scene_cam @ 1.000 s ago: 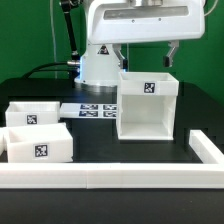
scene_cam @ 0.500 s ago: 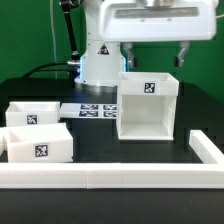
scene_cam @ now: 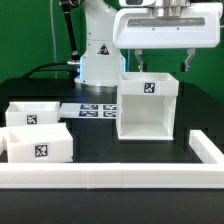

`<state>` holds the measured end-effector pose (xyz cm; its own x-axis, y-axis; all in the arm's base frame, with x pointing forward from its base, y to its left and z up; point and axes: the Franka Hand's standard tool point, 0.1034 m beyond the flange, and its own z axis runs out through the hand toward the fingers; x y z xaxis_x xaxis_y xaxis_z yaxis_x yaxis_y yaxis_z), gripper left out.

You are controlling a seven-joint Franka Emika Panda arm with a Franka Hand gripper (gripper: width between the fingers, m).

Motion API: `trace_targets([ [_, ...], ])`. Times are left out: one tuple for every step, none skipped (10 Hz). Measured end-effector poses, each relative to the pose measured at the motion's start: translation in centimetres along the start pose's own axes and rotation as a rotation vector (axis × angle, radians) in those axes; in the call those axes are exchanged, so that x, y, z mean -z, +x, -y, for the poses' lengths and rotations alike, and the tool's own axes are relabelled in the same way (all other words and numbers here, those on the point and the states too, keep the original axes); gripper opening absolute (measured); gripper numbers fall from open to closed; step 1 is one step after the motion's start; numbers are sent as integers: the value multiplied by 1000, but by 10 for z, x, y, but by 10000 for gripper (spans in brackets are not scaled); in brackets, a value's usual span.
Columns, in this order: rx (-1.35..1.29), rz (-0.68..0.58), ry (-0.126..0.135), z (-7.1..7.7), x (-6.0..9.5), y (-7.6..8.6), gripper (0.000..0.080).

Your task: Assemble drawer

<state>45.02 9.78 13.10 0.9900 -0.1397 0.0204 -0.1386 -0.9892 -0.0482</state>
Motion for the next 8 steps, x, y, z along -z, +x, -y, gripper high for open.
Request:
trace_targets([
  [-5,-2,3,1,-1,-2,650],
  [-9,-13,10,7,-8,-10,650],
  [2,-14,12,11,-14,-18,650],
  [8,-17,14,13,-20,-22,650],
  [13,-17,16,15,-26,-25,650],
  [16,-20,17,14,-30,-27,650],
  [19,-14,16,13,-33,-29,650],
  [22,-14,17,13,-33,-28,650],
])
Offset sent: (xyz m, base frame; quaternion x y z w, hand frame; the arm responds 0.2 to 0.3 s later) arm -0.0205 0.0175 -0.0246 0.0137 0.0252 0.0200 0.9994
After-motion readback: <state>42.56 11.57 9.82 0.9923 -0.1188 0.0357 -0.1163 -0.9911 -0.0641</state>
